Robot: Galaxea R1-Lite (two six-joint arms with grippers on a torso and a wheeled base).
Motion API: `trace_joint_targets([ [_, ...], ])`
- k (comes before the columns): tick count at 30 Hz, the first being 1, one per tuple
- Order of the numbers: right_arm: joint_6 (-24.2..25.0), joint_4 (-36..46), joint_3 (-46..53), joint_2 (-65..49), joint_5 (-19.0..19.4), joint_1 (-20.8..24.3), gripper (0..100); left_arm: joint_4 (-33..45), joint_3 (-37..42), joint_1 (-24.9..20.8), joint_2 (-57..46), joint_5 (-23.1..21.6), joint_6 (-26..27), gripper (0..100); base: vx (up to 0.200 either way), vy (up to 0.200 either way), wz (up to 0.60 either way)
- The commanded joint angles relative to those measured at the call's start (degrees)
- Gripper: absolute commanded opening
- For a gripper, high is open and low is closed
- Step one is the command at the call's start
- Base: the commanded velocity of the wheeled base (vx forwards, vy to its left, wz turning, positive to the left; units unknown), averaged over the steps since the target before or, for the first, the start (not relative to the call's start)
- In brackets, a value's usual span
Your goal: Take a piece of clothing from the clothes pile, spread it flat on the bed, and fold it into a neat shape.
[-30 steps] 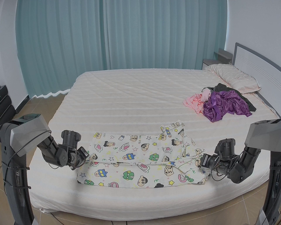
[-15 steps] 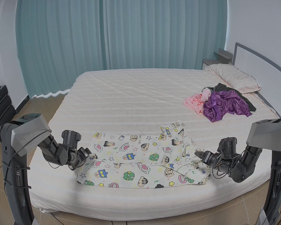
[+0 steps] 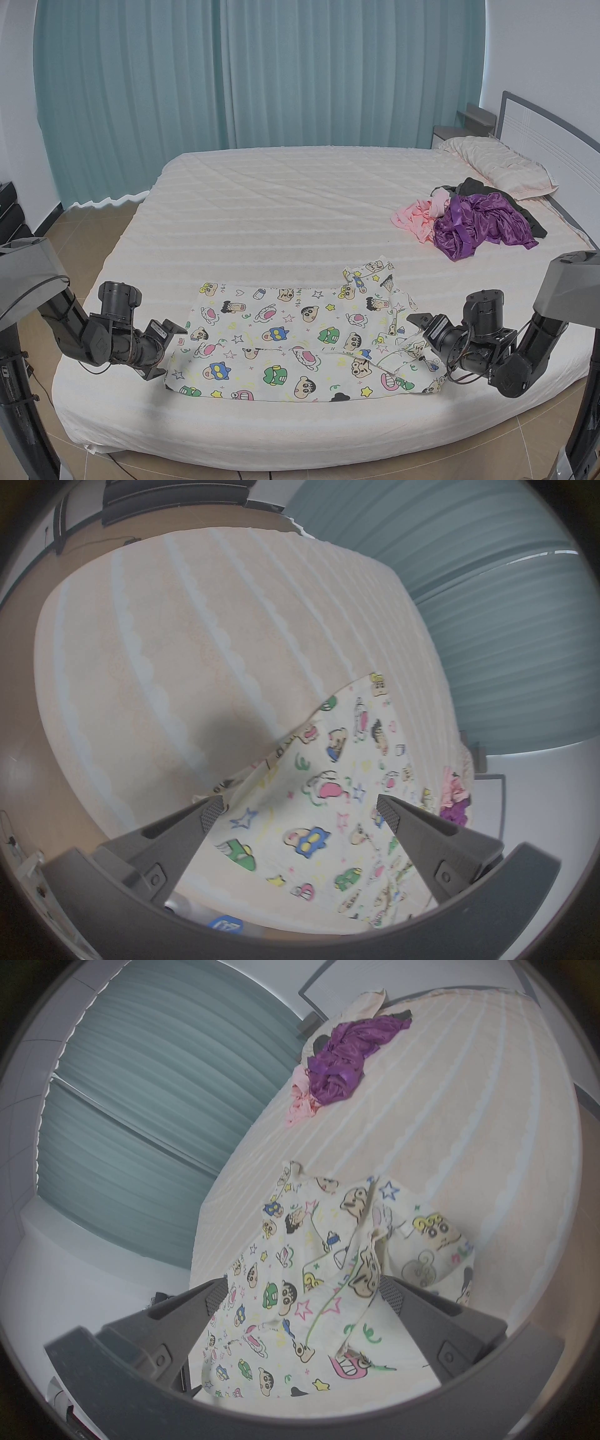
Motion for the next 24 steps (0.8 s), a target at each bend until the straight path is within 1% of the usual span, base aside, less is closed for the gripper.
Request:
trace_joint_targets([
  [1, 1.1, 0.2, -2.9, 7.4, -2.8, 0.6, 100, -5.8, 5.5, -0.6, -3.9, -1.0, -2.2, 100, 0.000, 0.000, 0.00],
  [4, 0.3, 0.2, -4.0, 9.9, -5.1, 0.3, 100, -8.4, 6.9, -1.4, -3.7, -0.8, -1.9, 100, 0.000, 0.000, 0.00],
  [6, -0.1, 0.2, -4.3, 10.0, -5.4, 0.2, 100, -9.0, 7.0, -1.7, -3.6, -0.5, -1.8, 100, 0.000, 0.000, 0.00],
  [10, -0.4, 0.3, -6.2, 10.0, -5.5, -0.3, 100, -10.4, 7.0, -2.1, -2.8, 0.6, -1.8, 100, 0.000, 0.000, 0.00],
  [19, -1.3, 1.4, -8.7, 11.6, -5.4, -0.5, 100, -10.6, 6.9, -2.4, -2.4, 1.0, -1.7, 100, 0.000, 0.000, 0.00],
  [24, -1.9, 0.9, -8.8, 12.5, -4.8, -0.7, 100, -12.5, 7.4, -2.5, -1.8, 2.7, -1.8, 100, 0.000, 0.000, 0.00],
])
